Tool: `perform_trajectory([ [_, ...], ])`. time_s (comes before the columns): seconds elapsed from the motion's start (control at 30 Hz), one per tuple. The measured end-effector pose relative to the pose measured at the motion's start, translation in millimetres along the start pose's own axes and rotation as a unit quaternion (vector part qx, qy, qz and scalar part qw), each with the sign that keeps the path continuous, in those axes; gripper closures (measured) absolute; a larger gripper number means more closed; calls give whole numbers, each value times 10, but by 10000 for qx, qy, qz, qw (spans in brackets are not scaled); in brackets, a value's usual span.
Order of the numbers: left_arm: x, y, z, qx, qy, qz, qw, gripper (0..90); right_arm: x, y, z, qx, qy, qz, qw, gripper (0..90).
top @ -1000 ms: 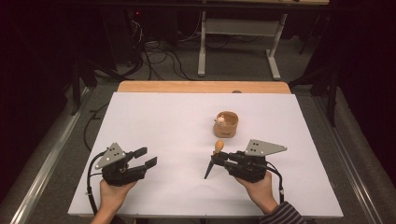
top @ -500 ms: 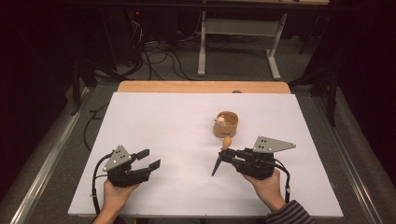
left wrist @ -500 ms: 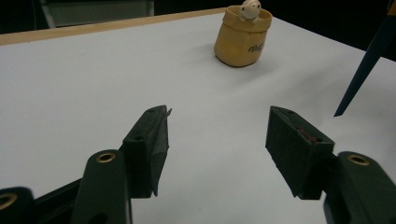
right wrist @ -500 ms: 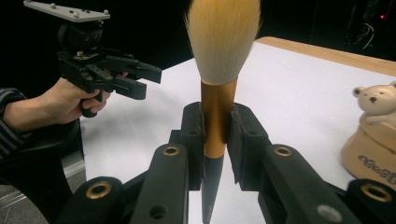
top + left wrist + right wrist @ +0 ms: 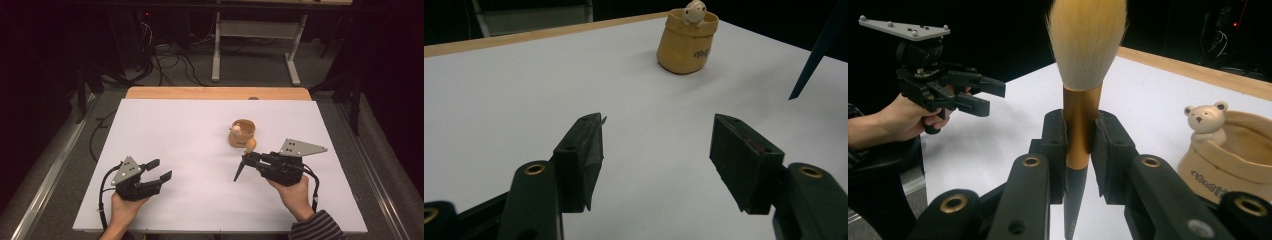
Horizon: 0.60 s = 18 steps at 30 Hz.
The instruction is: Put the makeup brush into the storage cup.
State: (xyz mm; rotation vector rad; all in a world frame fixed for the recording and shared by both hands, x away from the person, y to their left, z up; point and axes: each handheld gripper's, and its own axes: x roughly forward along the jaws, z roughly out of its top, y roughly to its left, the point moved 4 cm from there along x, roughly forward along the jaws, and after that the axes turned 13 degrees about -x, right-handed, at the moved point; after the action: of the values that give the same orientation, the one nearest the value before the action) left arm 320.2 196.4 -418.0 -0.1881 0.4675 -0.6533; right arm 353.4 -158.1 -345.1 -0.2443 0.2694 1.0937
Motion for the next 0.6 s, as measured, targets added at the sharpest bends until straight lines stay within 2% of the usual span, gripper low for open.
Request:
perform_trajectory([
  [0.23, -1, 8, -5, 48, 30, 64, 10000, 373, -34, -53, 28, 16, -7, -54, 10000, 791],
  [0.6, -2, 20, 1, -26, 64, 9, 10000, 350, -55, -156, 87, 22, 45, -160, 9999, 791],
])
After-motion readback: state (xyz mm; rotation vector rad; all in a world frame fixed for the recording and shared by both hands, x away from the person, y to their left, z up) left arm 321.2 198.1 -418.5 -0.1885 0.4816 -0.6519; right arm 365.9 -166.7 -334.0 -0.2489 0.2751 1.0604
